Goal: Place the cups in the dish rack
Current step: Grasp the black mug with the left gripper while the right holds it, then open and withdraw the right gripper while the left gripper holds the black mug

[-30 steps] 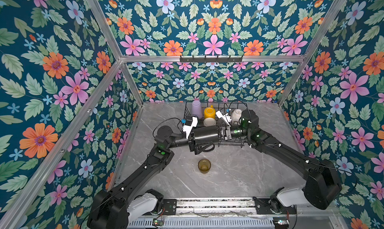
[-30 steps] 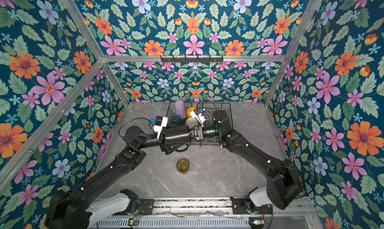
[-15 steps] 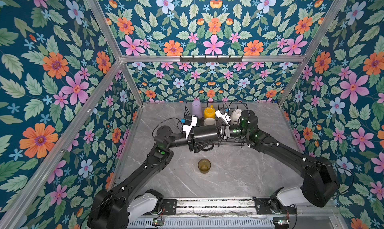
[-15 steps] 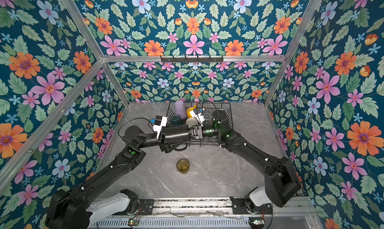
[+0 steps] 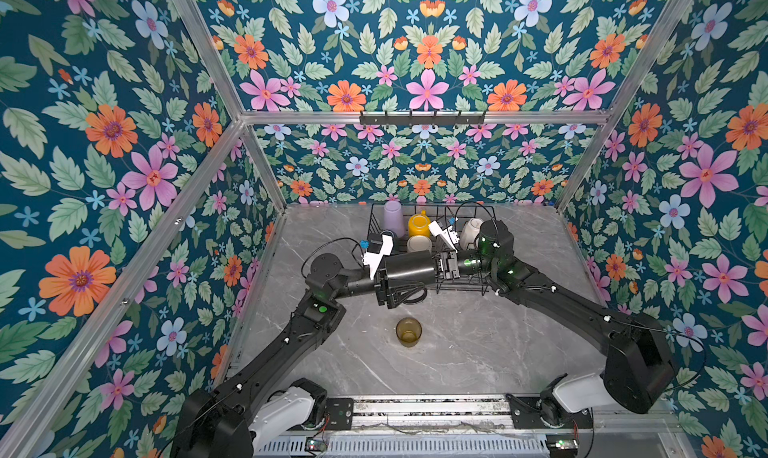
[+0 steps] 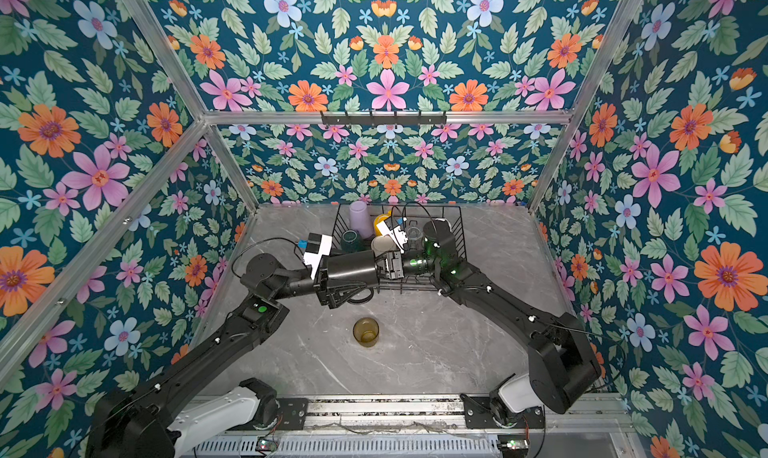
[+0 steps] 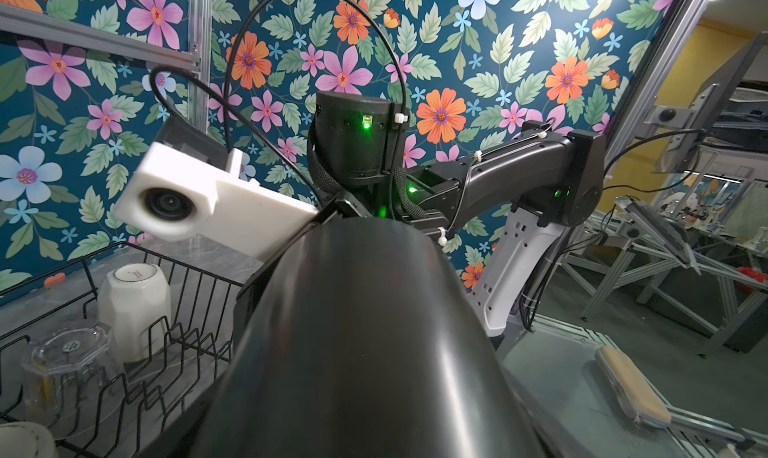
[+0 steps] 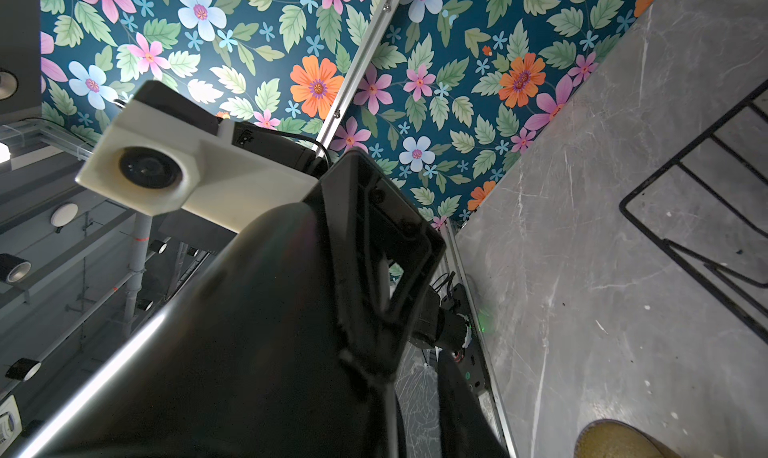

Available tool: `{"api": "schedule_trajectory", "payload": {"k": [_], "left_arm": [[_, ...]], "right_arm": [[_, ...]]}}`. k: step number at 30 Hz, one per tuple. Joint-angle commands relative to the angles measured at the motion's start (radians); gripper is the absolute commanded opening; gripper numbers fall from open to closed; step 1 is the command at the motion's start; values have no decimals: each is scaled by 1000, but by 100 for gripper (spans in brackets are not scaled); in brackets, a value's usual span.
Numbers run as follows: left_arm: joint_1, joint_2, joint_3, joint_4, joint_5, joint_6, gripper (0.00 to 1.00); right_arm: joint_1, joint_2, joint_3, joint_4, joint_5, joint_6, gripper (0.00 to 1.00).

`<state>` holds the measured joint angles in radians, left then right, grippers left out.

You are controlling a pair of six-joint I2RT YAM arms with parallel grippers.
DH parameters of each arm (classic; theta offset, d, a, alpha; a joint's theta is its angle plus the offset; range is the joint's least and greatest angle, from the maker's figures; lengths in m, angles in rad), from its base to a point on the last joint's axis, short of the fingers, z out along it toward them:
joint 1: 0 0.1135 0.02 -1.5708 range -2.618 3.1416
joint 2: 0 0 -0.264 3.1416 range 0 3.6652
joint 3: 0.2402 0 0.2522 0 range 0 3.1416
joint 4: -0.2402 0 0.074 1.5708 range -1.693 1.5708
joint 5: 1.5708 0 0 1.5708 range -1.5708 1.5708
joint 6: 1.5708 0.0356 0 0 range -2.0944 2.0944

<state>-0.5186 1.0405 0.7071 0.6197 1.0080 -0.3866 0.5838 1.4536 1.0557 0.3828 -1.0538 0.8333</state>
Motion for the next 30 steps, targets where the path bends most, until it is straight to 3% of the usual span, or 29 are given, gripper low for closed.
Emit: {"api": "schedule_trajectory", "payload": {"k": [1, 11, 14, 22, 30], "left_arm": [[0, -19, 15, 14, -17, 52, 0], [0, -29, 87, -221, -133, 182, 0], [0, -11, 144, -360, -200, 251, 0], [0, 115, 329, -686, -355, 412, 0], [0, 264, 502, -931, -613, 492, 0]], "right_arm": [[-11, -8, 0, -14, 40, -5, 32], [-113, -92, -78, -54, 107, 12, 50], [-157, -150, -114, -131, 175, -22, 55], [-179, -354, -144, -449, 505, -214, 85], [-180, -474, -155, -549, 640, -285, 99]]}}
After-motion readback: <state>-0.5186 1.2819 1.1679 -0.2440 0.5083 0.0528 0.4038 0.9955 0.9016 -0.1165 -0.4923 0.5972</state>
